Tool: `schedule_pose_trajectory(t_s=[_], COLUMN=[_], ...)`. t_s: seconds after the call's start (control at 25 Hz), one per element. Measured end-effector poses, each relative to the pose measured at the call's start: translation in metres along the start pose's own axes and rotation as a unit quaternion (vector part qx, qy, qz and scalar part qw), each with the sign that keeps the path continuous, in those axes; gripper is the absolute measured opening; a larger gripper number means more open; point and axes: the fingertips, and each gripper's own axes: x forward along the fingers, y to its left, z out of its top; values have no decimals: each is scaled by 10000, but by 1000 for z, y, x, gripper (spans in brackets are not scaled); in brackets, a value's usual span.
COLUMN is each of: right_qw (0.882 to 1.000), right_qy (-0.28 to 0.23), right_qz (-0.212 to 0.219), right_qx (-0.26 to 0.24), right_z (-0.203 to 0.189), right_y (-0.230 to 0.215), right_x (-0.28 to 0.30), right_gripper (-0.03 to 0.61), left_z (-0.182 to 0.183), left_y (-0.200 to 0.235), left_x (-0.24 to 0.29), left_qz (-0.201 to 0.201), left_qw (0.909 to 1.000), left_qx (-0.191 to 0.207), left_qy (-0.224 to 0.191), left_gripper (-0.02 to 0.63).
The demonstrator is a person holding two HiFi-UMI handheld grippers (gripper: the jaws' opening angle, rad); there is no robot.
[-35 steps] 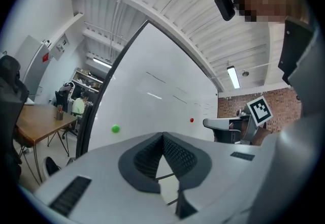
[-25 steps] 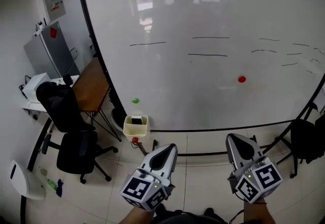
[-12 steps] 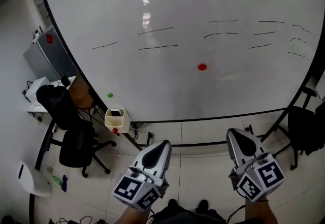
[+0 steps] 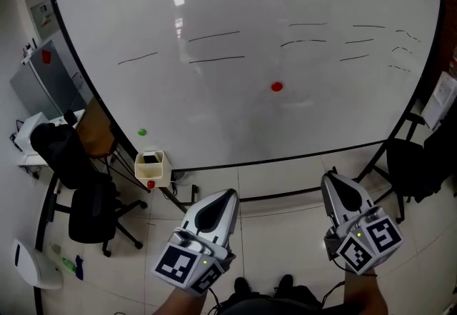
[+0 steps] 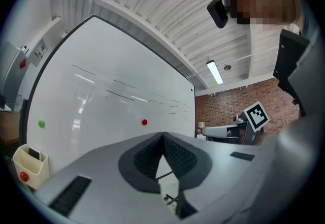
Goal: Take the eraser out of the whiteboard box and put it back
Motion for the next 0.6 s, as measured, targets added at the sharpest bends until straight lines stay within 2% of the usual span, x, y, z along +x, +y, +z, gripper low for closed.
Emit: schedule_pose_trajectory(t_s=[0.2, 0.44, 0.6], right_qw=[9997, 9993, 9995], right_qy=[86, -6, -39], right_qz=[216, 340, 304], right_qx=[-53, -149, -111], right_z=[0, 12, 15], right_y=[7, -13, -29], right_x=[-6, -24, -32], right_gripper=[15, 17, 17], left_z=[3, 7, 3], left_y=[-8, -34, -45], left_x=[3, 14, 25], left_qz=[66, 110, 119], left_qw=[9999, 9998, 9999], left_qx=[-62, 75, 14], left_qy=[-97, -114, -67], left_gripper=[23, 23, 23])
